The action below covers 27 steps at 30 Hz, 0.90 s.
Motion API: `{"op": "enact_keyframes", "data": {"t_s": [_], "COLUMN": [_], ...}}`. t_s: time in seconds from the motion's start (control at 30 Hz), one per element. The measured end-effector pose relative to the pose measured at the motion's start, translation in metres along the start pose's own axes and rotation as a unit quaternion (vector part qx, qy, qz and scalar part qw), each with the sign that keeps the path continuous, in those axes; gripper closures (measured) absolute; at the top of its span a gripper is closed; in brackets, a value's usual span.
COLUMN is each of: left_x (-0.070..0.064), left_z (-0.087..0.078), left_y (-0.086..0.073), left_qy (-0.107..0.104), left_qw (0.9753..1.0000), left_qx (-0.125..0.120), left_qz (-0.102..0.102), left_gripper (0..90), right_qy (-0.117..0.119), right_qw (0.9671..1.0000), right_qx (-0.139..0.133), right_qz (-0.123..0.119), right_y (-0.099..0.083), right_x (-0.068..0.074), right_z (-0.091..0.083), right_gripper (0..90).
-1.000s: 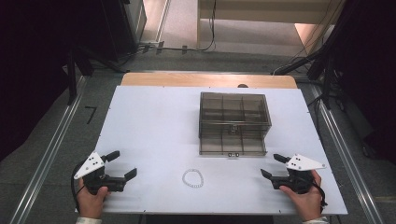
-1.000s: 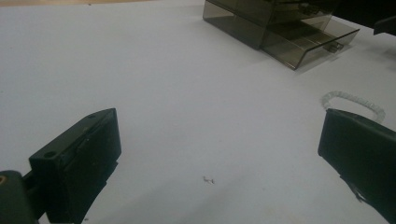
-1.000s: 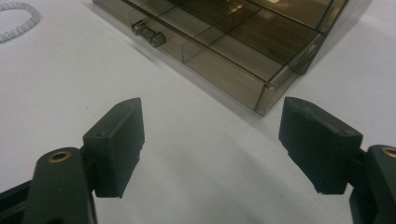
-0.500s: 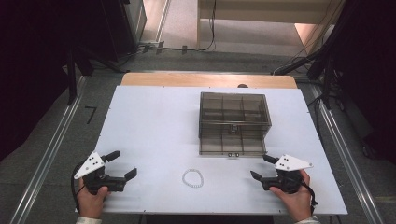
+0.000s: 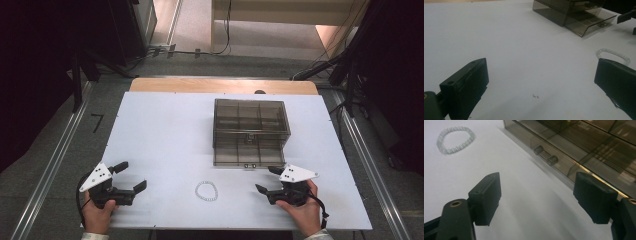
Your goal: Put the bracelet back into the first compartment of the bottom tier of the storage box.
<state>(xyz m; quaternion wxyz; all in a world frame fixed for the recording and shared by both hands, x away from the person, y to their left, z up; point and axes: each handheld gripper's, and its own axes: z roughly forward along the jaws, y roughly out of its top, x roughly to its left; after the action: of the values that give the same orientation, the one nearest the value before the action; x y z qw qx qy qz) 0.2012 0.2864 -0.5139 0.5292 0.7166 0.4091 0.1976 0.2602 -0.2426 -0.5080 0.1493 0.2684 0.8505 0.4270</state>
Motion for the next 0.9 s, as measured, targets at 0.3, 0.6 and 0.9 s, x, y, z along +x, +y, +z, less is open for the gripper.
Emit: {"op": "enact_keyframes", "data": {"t_s": [0.3,0.6,0.9], "left_x": [0.000,0.000,0.000], "left_z": [0.000,0.000,0.000], "left_y": [0.000,0.000,0.000], "left_qy": [-0.001,-0.001,-0.004], "left_qw": [1.0000,1.0000,1.0000], "left_qx": [0.000,0.000,-0.001], "left_qz": [0.000,0.000,-0.001], "left_gripper": [0.0,0.0,0.0], "right_qy": [0.013,0.030,0.041], "right_qw": [0.9998,0.9993,0.9986], "right_qx": [-0.001,-0.003,0.005], "right_qz": [-0.011,-0.021,-0.031], "right_y": [0.009,0.020,0.027], "right_x": [0.009,0.019,0.030], "right_z": [0.011,0.025,0.037], "right_gripper": [21.2,21.5,21.6]}}
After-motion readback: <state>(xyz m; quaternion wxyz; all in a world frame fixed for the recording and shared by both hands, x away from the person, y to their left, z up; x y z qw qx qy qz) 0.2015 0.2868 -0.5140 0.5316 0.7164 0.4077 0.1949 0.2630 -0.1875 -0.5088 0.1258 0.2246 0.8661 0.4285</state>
